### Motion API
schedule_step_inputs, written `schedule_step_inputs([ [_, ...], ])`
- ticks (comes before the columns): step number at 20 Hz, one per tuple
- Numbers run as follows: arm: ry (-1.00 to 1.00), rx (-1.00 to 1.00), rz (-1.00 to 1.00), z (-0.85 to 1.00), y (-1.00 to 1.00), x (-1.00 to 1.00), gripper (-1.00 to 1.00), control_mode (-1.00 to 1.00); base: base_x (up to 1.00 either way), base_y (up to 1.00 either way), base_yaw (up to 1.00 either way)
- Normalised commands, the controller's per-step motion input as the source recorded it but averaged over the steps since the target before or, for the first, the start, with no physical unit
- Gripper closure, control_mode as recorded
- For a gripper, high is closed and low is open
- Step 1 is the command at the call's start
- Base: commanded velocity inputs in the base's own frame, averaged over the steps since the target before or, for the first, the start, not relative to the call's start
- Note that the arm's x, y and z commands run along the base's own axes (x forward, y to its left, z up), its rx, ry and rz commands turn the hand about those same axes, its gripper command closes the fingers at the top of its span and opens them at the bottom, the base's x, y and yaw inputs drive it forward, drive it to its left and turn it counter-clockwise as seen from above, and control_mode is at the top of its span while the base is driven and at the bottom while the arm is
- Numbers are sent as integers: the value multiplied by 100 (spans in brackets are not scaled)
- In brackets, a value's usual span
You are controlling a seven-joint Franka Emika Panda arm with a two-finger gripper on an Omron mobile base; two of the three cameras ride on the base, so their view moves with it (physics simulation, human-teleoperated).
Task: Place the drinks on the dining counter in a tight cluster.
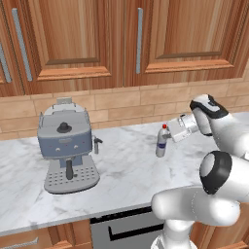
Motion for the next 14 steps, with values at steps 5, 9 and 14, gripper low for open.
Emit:
schedule_step_inputs([
  [5,0,0,0,68,0,-51,100,-100,0,0,0],
  [9,-1,0,0,47,0,-69,100,-100,0,0,0],
  [14,-5,0,0,36,0,-76,100,-100,0,0,0],
])
